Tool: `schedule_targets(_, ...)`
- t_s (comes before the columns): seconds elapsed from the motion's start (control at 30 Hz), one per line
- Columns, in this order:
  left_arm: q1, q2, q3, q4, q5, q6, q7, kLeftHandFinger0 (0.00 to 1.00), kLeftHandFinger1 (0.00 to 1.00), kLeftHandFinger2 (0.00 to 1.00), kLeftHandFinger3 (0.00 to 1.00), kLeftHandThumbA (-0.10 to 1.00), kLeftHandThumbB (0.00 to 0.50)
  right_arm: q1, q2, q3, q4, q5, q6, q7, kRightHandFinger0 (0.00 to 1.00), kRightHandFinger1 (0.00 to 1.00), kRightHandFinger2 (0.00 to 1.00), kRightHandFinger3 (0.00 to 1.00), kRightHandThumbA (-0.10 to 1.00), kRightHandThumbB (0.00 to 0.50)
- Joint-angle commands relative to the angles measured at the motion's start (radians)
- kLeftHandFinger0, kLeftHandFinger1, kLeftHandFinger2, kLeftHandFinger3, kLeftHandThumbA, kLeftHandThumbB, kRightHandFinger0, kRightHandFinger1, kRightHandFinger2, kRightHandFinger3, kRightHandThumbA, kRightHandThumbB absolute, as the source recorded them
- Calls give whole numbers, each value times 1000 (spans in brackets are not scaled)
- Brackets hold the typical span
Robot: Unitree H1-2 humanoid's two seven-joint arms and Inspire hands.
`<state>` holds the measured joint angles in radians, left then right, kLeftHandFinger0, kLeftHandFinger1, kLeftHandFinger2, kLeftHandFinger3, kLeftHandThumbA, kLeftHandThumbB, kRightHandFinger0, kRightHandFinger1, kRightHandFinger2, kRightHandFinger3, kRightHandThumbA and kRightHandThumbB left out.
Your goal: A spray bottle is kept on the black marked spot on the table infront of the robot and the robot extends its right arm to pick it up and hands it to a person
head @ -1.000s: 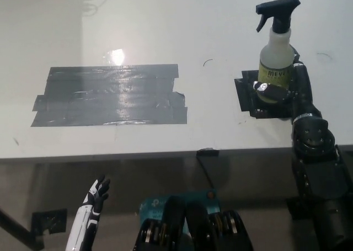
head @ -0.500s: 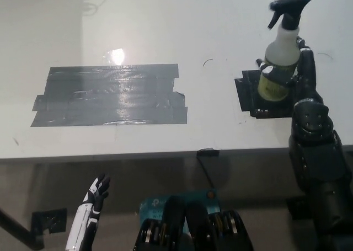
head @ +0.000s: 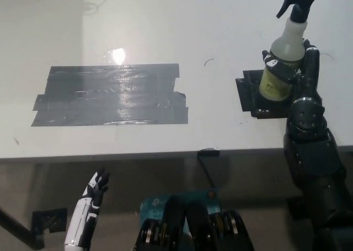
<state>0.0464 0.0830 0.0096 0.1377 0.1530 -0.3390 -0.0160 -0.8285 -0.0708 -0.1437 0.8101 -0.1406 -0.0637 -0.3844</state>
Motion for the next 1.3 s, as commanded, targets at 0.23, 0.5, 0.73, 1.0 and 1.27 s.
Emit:
schedule_targets(0.23, -6, 9, -2, -10, -4, -41, 12, 1000, 1000, 1000, 1000, 1000, 218, -40, 13, 54, -258, -44, -76, -17, 76, 422, 806, 781, -100, 178)
schedule_targets(0.5, -12, 10, -5, -4, -5, -35, 7, 1000, 1000, 1000, 1000, 1000, 236, -60, 60, 126, -533, -77, 73, 29, 52, 369, 755, 735, -100, 177)
schedule_targets(0.73, -14, 10, -11, -10, 2, -31, 5, 1000, 1000, 1000, 1000, 1000, 237, -103, 97, 176, -460, -96, 78, 22, 35, 461, 835, 813, -100, 146)
schedule_targets(1.0, -15, 13, -14, -13, -2, -20, -1, 1000, 1000, 1000, 1000, 1000, 240, -148, 151, 212, -288, -111, 53, -15, 10, 440, 821, 823, -100, 149)
schedule_targets(1.27, -12, 16, -18, -11, 9, -20, 1, 1000, 1000, 1000, 1000, 1000, 263, -220, 201, 223, -54, -96, -33, -38, 0, 340, 712, 767, -100, 146)
